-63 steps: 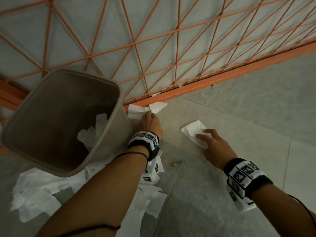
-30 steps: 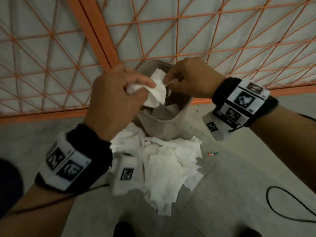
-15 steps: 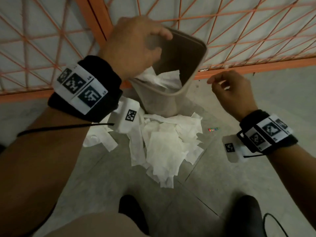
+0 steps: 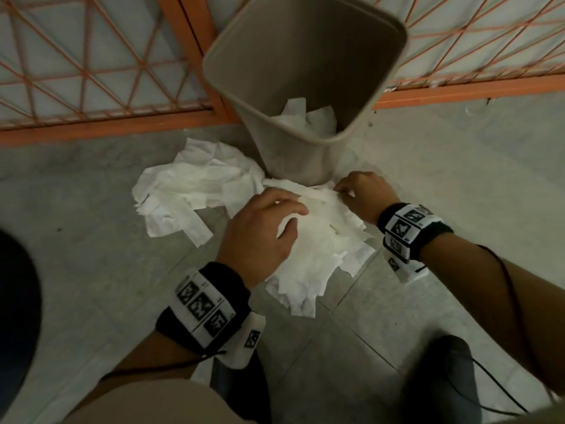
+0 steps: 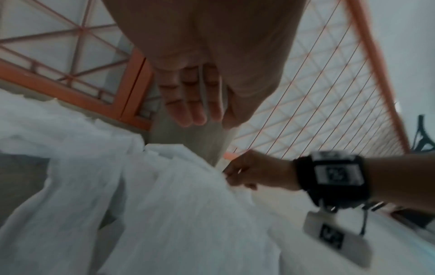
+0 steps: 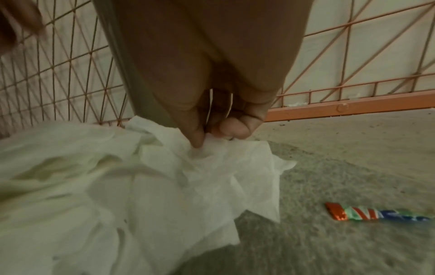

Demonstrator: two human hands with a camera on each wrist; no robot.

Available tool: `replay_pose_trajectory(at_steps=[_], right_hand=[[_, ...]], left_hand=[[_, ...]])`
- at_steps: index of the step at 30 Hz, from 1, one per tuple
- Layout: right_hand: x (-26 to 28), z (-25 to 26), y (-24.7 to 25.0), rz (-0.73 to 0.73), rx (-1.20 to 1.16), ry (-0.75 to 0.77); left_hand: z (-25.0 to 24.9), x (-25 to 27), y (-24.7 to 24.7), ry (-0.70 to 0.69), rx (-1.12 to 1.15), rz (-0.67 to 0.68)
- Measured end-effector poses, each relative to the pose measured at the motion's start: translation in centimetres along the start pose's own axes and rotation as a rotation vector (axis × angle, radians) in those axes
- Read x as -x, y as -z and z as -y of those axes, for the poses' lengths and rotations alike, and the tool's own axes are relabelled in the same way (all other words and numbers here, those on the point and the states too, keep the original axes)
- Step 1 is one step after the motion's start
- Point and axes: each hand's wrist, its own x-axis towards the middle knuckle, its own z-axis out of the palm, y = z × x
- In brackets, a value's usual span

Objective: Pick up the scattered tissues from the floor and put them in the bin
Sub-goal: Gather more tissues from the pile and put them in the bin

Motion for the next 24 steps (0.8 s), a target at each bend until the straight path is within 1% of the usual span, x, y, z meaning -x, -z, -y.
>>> replay_pose_trajectory(at_steps=[3, 4, 6, 9, 11, 14, 16, 17, 20, 24], right_hand=[[0.8, -0.7, 1.1, -0.040, -0.055, -0.010], [1.2, -1.0, 1.8, -0.052, -0.074, -0.017], [2.2, -1.7, 3.5, -0.065, -0.103, -0.050], [4.1, -2.7, 6.6, -0.079, -0.138, -0.112], [5.5, -3.0, 9.0, -0.086, -0.158, -0.126], [7.9, -2.7, 12.8, -0.026, -0.206, -0.102], [9.2, -1.7, 15.3, 0.021, -0.288, -0.067], [9.7, -1.0, 16.4, 0.022, -0.344, -0.046], [10.3, 2.0, 19.3, -0.073, -0.509, 0.038], [9.9, 6.3, 22.5, -0.174, -0.608, 0.214]], left_hand=[[1.9, -0.4, -2.0, 0.174, -0.142, 0.186], [2.3, -0.5, -2.5, 0.213, -0.180, 0.225], [2.9, -0.8, -3.4, 0.236, -0.225, 0.248], [3.2, -1.2, -3.9, 0.241, -0.260, 0.244], [3.1, -1.2, -3.7, 0.252, -0.212, 0.210], [2.6, -0.7, -2.5, 0.235, -0.109, 0.126], [2.3, -0.2, -1.3, 0.229, -0.074, 0.079], [2.2, 0.1, -0.7, 0.229, -0.071, 0.052], [1.7, 1.0, 1.3, 0.254, -0.080, -0.016], [0.0, 1.9, 4.6, 0.262, -0.043, -0.052]])
